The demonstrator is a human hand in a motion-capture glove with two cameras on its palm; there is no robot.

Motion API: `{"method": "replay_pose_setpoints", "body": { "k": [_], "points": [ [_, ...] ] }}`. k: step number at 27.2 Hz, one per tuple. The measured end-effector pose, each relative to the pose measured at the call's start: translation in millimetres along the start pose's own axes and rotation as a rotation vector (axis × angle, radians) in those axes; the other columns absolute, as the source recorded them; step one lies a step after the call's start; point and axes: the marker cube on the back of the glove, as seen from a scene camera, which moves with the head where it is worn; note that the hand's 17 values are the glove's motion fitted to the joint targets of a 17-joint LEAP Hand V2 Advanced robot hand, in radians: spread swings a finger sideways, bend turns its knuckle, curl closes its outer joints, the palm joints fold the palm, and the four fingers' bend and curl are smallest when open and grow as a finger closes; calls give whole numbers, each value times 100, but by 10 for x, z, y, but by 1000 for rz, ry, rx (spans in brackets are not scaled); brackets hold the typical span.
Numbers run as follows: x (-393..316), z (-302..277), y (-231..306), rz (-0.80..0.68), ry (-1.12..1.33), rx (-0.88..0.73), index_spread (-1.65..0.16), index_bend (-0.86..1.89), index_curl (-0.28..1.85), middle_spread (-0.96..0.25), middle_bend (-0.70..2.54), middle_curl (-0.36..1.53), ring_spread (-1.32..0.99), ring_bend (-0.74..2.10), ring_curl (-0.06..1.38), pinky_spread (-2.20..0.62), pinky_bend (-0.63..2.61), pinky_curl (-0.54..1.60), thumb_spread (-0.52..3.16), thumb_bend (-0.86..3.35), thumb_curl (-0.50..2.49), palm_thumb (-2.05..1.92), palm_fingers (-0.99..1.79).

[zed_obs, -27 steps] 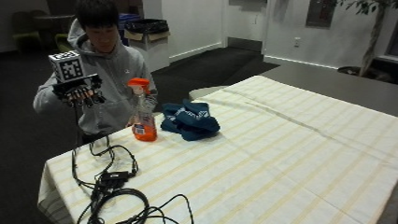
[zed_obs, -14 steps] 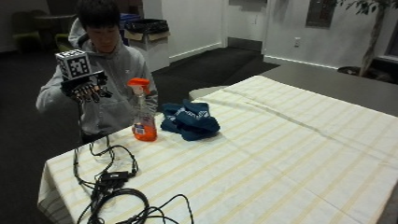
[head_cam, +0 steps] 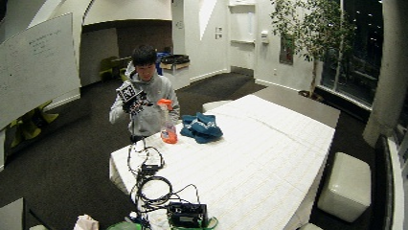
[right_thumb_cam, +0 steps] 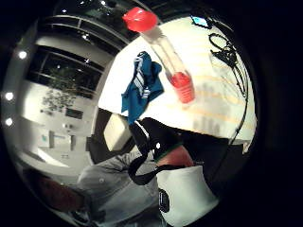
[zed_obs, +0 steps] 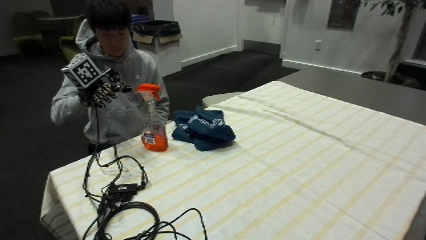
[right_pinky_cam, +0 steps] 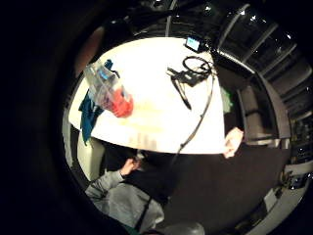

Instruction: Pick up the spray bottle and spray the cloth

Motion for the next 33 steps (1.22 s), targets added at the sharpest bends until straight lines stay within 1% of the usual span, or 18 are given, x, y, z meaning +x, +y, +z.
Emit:
{"method": "replay_pose_setpoints", "body": {
  "k": [3, 8, 17, 19, 22, 24, 28, 29, 33],
  "points": [
    [-57, 85, -30, -27, -103, 52, -24, 9, 17, 7, 23, 26, 10, 31, 18, 24, 59, 33, 96, -2, 23, 44, 18],
    [-106, 180, -89, 4, -223, 82, -22, 10, 17, 9, 22, 27, 11, 31, 20, 26, 62, 34, 95, -2, 24, 46, 12],
    [-179, 441, -574, 198, -513, 287, -21, 11, 16, 10, 21, 28, 13, 33, 22, 26, 65, 35, 94, -1, 27, 53, 11],
    [-186, 509, -624, 232, -573, 279, -21, 10, 16, 10, 20, 28, 13, 34, 22, 27, 66, 35, 94, -1, 28, 55, 8],
    [-186, 621, -635, 230, -628, 259, -20, 11, 17, 11, 20, 29, 14, 34, 23, 27, 67, 36, 93, -1, 29, 59, 4],
    [-175, 703, -662, 209, -642, 277, -20, 11, 17, 11, 19, 29, 14, 34, 23, 27, 68, 36, 93, -1, 30, 61, 3],
    [-161, 829, -627, 131, -665, 236, -19, 10, 16, 13, 19, 29, 14, 34, 23, 27, 70, 36, 92, -1, 31, 63, 1],
    [-168, 848, -639, 140, -675, 238, -19, 11, 16, 13, 19, 29, 15, 35, 24, 28, 70, 36, 92, -2, 31, 64, 1],
    [-218, 900, -737, 251, -713, 260, -18, 11, 16, 14, 19, 29, 15, 34, 24, 28, 71, 36, 91, -2, 32, 66, -2]
  ]
}}
